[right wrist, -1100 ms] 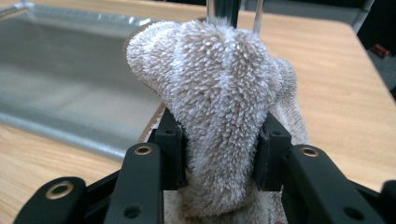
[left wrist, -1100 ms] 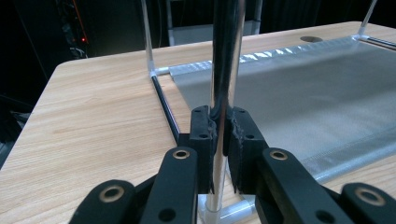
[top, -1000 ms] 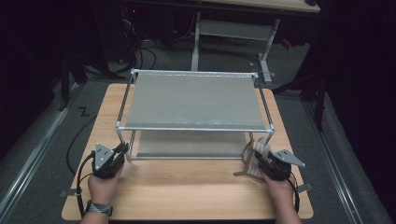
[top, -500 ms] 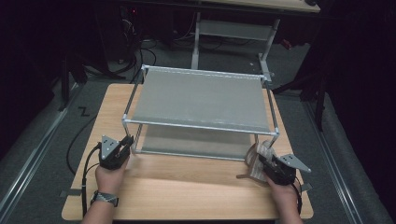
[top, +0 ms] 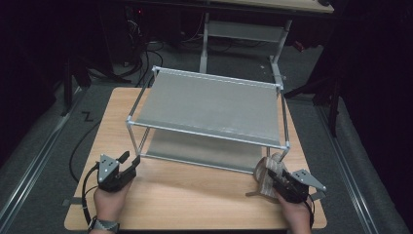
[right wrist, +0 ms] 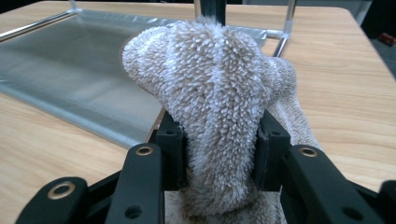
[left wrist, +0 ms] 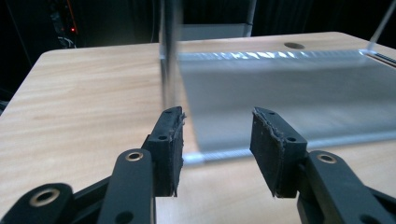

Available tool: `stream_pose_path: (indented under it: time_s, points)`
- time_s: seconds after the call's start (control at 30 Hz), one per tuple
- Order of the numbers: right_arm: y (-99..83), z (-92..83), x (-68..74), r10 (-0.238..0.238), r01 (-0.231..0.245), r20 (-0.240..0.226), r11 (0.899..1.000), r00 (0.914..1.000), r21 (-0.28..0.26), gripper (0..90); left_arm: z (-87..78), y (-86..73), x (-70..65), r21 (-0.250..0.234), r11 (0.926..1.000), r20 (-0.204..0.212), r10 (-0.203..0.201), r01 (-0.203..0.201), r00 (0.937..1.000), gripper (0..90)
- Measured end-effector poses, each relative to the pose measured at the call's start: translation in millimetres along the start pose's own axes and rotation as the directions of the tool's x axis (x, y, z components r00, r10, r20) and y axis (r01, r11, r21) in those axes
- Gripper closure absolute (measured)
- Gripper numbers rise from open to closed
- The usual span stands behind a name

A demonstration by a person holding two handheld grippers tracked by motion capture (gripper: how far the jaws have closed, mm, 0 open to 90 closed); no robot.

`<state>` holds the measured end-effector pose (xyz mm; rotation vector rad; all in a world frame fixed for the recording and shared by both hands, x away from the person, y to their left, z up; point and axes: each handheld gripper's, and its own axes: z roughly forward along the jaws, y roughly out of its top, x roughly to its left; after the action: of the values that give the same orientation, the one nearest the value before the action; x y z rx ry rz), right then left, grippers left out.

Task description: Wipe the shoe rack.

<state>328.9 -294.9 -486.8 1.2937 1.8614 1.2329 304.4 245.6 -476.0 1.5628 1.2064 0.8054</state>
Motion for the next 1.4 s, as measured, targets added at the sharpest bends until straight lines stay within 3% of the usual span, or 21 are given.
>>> stream_pose_path:
  time_s: [0.07, 0.13, 0.23, 0.3, 0.37, 0.4, 0.5, 0.6, 0.67, 0.73, 0.9, 1.1, 1.13, 1.17, 1.23, 1.33, 1.4]
  points:
    - [0.0, 0.0, 3.3, -0.008, 0.008, -0.008, 1.0, 0.9999, 0.002, 61.9, -5.5, -2.0, 0.1, 0.0, 0.9998, 0.01, -0.02, 0.02, 0.9998, 54.0]
    - [-0.2, 0.2, 19.0, -0.048, 0.049, -0.051, 0.999, 0.9976, 0.01, 61.7, -6.4, -0.7, -0.2, -0.006, 0.9998, 0.013, -0.018, 0.018, 0.9997, 54.2]
    - [1.1, 2.0, 30.3, -0.071, 0.072, -0.078, 0.997, 0.9944, 0.016, 61.5, -4.2, -1.5, -1.8, -0.004, 0.9998, 0.023, -0.021, 0.021, 0.9995, 54.2]
    - [2.1, 6.4, 47.1, -0.096, 0.099, -0.128, 0.995, 0.9871, 0.019, 61.5, -1.2, -2.1, -4.1, 0.008, 0.9999, 0.035, -0.008, 0.008, 0.9993, 54.1]
    - [2.6, 8.4, 52.8, -0.1, 0.103, -0.143, 0.994, 0.9847, 0.02, 61.5, -0.6, -1.9, -4.9, 0.007, 1.0, 0.037, -0.004, 0.004, 0.9993, 54.0]
    - [3.5, 14.8, 65.7, -0.116, 0.12, -0.169, 0.993, 0.9788, 0.013, 61.3, 0.1, -1.6, -5.2, 0.007, 1.0, 0.041, -0.002, 0.002, 0.9991, 53.7]
    - [5.7, 22.6, 75.7, -0.111, 0.115, -0.172, 0.993, 0.9788, 0.013, 61.2, 1.8, -1.3, -5.9, 0.014, 0.9999, 0.047, -0.001, 0.0, 0.9989, 53.4]
    - [12.5, 38.8, 88.2, -0.117, 0.122, -0.199, 0.992, 0.973, 0.014, 58.9, 0.4, -0.8, -6.4, 0.008, 1.0, 0.051, 0.002, -0.003, 0.9987, 53.1]
    - [12.8, 37.7, 90.8, -0.127, 0.133, -0.207, 0.991, 0.9702, 0.016, 55.9, -0.8, -0.9, -6.0, 0.006, 1.0, 0.053, 0.002, -0.002, 0.9986, 52.9]
    - [12.2, 36.1, 90.5, -0.12, 0.126, -0.211, 0.992, 0.9702, 0.019, 55.0, -1.0, -1.0, -5.6, 0.006, 1.0, 0.054, 0.001, -0.002, 0.9985, 52.9]
    - [5.8, 23.3, 82.9, -0.099, 0.113, -0.258, 0.993, 0.961, 0.037, 60.6, 1.3, -0.1, -11.4, 0.014, 0.9999, 0.068, -0.003, 0.002, 0.9976, 53.2]
    - [0.6, 4.6, 74.6, -0.11, 0.124, -0.27, 0.992, 0.9564, 0.033, 65.1, 9.1, 4.3, -38.3, 0.008, 0.9988, 0.143, 0.047, -0.048, 0.9887, 51.9]
    - [-0.8, -2.2, 69.3, -0.121, 0.133, -0.249, 0.991, 0.961, 0.032, 66.3, 14.2, 6.0, -48.3, 0.017, 0.9972, 0.164, 0.069, -0.073, 0.9841, 51.9]
    - [-0.8, -2.2, 69.3, -0.121, 0.133, -0.249, 0.991, 0.961, 0.032, 66.3, 14.2, 6.0, -48.3, 0.017, 0.9972, 0.164, 0.069, -0.073, 0.9841, 51.8]
    - [-1.4, -8.3, 62.8, -0.121, 0.129, -0.213, 0.991, 0.9696, 0.026, 66.4, 18.3, 8.6, -58.8, 0.017, 0.9967, 0.195, 0.075, -0.079, 0.9779, 51.9]
    - [-1.5, -18.6, 47.9, -0.096, 0.099, -0.154, 0.995, 0.9834, 0.011, 66.2, 24.5, 11.9, -77.3, 0.016, 0.9963, 0.251, 0.078, -0.085, 0.9648, 51.8]
    - [-1.7, -24.3, 35.9, -0.099, 0.1, -0.098, 0.995, 0.9902, 0.001, 66.0, 29.9, 12.6, -91.1, 0.037, 0.9926, 0.282, 0.101, -0.116, 0.9542, 52.8]
